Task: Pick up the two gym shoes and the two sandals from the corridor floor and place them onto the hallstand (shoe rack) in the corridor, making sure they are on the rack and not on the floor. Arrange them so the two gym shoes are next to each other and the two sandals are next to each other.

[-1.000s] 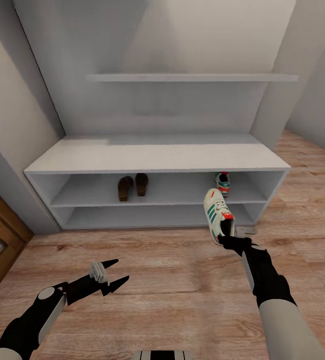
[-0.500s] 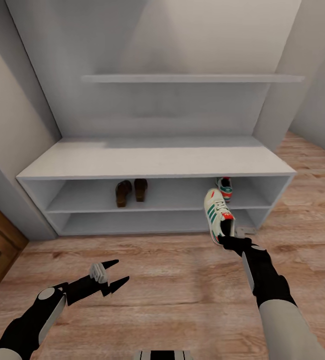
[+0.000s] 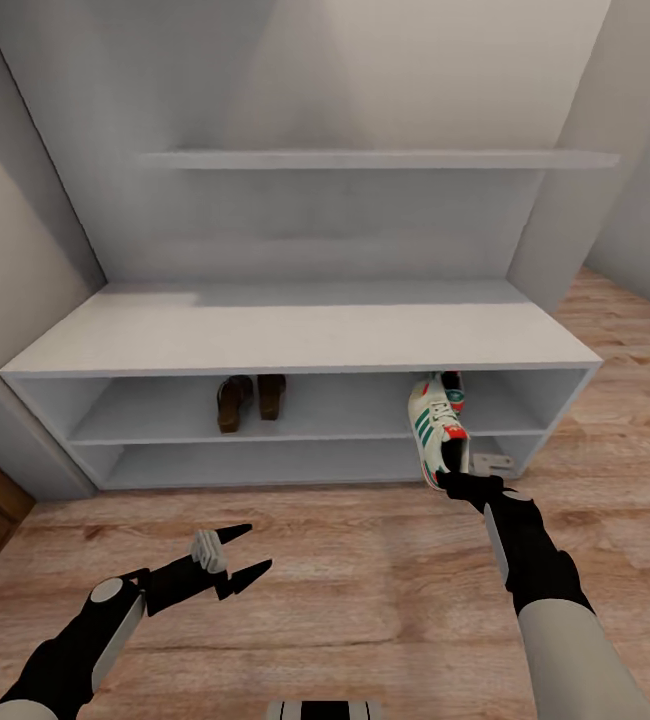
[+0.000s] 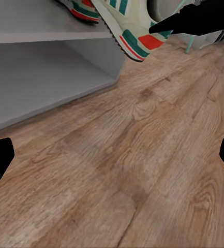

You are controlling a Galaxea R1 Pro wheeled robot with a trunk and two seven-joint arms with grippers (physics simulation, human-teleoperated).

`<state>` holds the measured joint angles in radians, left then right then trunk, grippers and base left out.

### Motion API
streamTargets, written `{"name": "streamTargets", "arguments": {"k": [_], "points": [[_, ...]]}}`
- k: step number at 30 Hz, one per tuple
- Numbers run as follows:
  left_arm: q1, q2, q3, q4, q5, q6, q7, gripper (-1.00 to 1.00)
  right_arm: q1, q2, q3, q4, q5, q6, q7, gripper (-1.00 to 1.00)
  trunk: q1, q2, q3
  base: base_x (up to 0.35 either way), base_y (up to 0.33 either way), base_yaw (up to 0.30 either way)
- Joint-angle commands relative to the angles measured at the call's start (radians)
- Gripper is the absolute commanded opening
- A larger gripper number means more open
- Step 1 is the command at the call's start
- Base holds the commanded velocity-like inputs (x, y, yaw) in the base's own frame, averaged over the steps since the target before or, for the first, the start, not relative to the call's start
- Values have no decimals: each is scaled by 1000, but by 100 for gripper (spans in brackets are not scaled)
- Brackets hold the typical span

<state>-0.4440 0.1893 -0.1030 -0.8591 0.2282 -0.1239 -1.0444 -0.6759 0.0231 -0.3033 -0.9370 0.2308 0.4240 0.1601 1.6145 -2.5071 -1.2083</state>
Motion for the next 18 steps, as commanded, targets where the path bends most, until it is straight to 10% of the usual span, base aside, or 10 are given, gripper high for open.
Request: {"name": "streamTargets", "arguments": {"k": [1,18], "points": [[0,-1,-4,2,6,-6,0,100,-1,1,-5,-2,10,4,9,-100,0,0,-1,24,-26,0],[1,-36,-6,30,7,-6,-2,100,-1,2,-4,0,12,4,9,-100,0,0,-1,186,-2,0]]}}
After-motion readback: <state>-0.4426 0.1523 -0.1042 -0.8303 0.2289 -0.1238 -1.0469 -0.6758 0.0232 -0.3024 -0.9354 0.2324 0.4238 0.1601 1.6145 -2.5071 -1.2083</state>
